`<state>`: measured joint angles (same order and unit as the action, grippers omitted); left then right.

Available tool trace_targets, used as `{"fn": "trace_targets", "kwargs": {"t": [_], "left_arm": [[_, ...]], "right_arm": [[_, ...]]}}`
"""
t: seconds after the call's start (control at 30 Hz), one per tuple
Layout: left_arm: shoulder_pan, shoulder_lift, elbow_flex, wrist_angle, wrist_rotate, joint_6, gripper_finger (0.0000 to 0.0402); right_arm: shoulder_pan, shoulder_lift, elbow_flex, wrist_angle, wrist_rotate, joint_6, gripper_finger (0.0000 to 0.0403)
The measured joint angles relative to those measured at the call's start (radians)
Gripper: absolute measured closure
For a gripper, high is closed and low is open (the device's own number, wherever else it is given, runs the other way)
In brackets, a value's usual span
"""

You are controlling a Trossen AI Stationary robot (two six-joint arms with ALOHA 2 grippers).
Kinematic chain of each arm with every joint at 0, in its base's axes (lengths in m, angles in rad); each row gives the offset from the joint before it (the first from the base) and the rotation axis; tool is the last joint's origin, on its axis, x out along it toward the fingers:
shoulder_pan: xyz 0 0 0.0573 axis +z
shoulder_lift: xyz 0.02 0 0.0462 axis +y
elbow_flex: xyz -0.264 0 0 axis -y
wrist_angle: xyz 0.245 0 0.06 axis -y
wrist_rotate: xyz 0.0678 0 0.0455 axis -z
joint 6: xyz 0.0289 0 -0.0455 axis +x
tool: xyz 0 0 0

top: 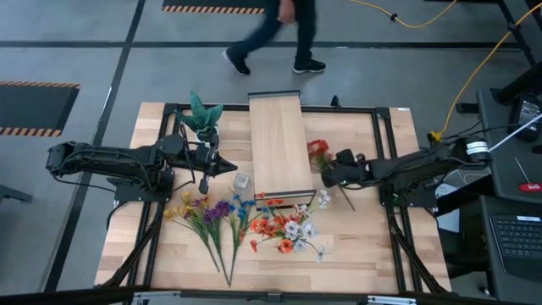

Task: Pick and place flowers into a vace then onto a shelf
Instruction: Put the orange flowers into the green vase

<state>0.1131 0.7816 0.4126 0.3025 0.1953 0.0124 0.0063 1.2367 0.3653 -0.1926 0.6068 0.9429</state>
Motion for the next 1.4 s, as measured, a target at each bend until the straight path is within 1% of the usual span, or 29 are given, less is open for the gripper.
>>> {"fn": "trace_targets", "kwargs": {"t": [0.17, 0.33, 0.53, 0.67, 0.73, 0.87, 0.93, 1.0, 1.1, 1.27, 1.4], "left_arm": [[0.0, 0.0, 0.0, -0.001, 0.0, -0.014, 0.0398], [0.0, 0.0, 0.0, 0.0, 0.001, -0.029, 0.0398], [0.0, 0.0, 0.0, -0.001, 0.005, -0.028, 0.0398], [0.0, 0.0, 0.0, 0.0, 0.006, -0.045, 0.0398], [0.0, 0.0, 0.0, 0.0, 0.006, -0.053, 0.0398], [0.0, 0.0, 0.0, 0.0, 0.007, -0.052, 0.0398], [0.0, 0.0, 0.0, -0.001, 0.007, -0.052, 0.0398], [0.0, 0.0, 0.0, 0.0, 0.007, -0.052, 0.0398], [0.0, 0.0, 0.0, 0.0, 0.007, -0.052, 0.0398], [0.0, 0.0, 0.0, 0.0, 0.007, -0.052, 0.0398], [0.0, 0.0, 0.0, 0.0, 0.007, -0.053, 0.0398]], "right_arm": [[0.0, -0.116, 0.001, -0.049, 0.001, -0.04, 0.039], [0.0, -0.24, 0.002, -0.121, 0.002, -0.057, 0.0373], [0.0, -0.314, 0.003, -0.194, 0.0, -0.057, 0.0342], [0.0, -0.337, 0.003, -0.197, -0.014, -0.07, 0.0311], [0.0, -0.343, 0.004, -0.197, -0.05, -0.091, 0.0295], [0.001, -0.348, 0.004, -0.195, -0.179, -0.142, 0.0268], [0.001, -0.348, 0.004, -0.195, -0.249, -0.166, 0.026], [0.002, -0.348, 0.004, -0.197, -0.295, -0.171, 0.0255], [0.002, -0.348, 0.004, -0.214, -0.3, -0.21, 0.0253], [0.002, -0.343, 0.005, -0.255, -0.243, -0.321, 0.0253], [0.001, -0.342, 0.005, -0.252, -0.236, -0.324, 0.0253]]}}
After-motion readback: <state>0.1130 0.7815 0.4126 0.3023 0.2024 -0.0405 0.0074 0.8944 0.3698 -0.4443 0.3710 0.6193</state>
